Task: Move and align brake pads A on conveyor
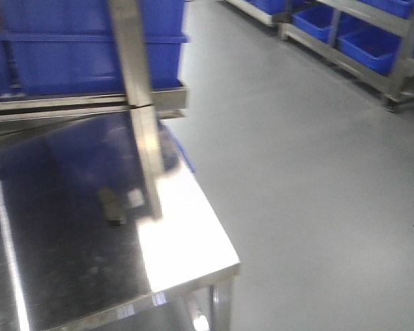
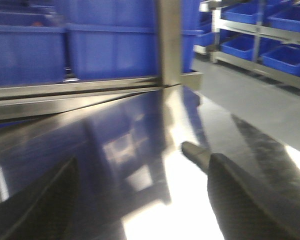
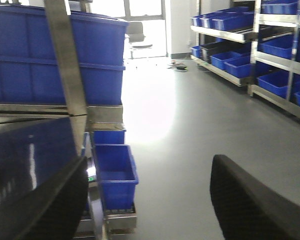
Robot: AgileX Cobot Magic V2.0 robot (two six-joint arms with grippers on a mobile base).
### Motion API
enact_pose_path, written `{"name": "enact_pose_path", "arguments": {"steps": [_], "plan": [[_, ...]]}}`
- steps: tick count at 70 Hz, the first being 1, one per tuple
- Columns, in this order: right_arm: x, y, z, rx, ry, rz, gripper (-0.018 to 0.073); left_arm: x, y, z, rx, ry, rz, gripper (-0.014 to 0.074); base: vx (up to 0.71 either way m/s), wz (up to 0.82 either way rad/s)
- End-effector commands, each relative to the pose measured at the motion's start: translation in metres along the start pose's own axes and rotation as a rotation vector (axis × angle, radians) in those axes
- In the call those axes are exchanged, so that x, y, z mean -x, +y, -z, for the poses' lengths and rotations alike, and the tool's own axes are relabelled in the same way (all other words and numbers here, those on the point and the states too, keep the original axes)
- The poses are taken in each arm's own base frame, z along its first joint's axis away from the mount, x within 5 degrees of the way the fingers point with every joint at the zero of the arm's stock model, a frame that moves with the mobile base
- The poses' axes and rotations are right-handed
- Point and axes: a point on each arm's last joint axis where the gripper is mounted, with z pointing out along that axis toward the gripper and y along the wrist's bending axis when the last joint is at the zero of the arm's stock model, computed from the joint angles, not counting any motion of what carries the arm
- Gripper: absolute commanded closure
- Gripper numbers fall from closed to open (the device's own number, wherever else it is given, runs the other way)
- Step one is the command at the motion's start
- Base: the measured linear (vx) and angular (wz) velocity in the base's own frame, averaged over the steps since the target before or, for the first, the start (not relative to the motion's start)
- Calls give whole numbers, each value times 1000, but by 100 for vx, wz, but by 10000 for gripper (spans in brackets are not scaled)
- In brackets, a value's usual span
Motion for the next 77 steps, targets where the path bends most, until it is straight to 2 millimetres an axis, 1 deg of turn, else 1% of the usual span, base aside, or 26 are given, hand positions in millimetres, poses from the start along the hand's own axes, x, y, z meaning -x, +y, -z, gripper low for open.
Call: {"name": "enact_pose_path", "arguments": {"steps": [1, 21, 36, 46, 77], "plan": [[15, 2, 1, 19, -96, 5, 72, 15, 0, 1, -2, -81, 5, 74, 9, 79], [15, 2, 1, 19, -96, 5, 72, 15, 0, 1, -2, -81, 5, 74, 7, 74], [15, 2, 1, 19, -96, 5, 72, 15, 0, 1, -2, -81, 5, 74, 4, 50], [15, 2, 1, 19, -96, 5, 72, 15, 0, 1, -2, -81, 5, 74, 3, 19], [15, 2, 1, 19, -96, 5, 72, 15, 0, 1, -2, -81, 5, 74, 6, 1]]}}
